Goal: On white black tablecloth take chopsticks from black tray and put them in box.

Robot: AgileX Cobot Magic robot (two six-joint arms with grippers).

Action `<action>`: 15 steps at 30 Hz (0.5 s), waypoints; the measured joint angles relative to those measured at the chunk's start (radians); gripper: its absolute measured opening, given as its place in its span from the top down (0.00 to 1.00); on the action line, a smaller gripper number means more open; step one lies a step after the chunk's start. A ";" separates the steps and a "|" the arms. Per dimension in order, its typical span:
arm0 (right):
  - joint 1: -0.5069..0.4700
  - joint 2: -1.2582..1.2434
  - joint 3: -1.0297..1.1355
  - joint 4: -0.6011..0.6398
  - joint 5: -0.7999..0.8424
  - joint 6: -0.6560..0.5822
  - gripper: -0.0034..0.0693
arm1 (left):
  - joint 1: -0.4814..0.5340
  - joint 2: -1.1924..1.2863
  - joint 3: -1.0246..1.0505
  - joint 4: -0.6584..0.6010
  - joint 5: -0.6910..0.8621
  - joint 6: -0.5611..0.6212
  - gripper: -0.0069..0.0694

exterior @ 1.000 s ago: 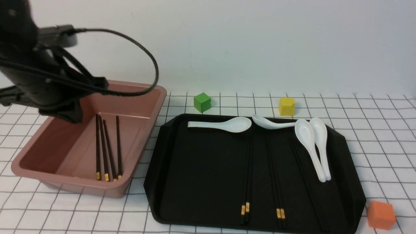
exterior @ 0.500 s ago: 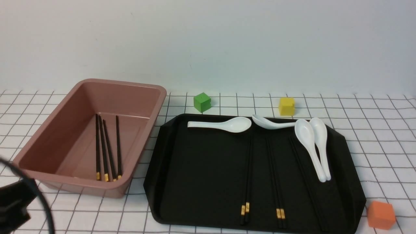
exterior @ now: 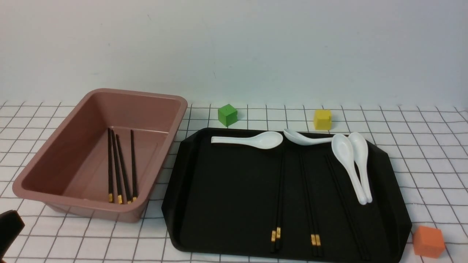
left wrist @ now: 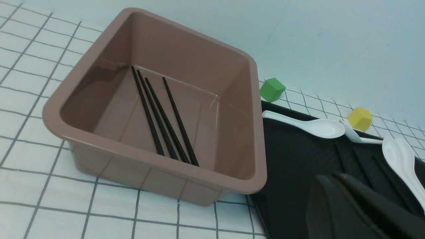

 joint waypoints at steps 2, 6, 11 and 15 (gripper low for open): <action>0.000 0.000 0.000 0.000 0.000 0.000 0.62 | 0.000 0.000 0.000 0.002 0.000 0.000 0.93; 0.000 0.000 0.000 0.000 0.000 0.000 0.62 | 0.000 0.000 0.000 0.002 0.000 0.000 0.93; 0.000 0.000 0.000 0.000 0.000 0.000 0.62 | 0.000 -0.017 0.004 0.002 -0.002 0.000 0.93; 0.000 0.000 0.000 0.000 0.000 0.000 0.62 | 0.000 -0.131 0.059 0.022 -0.007 0.000 0.93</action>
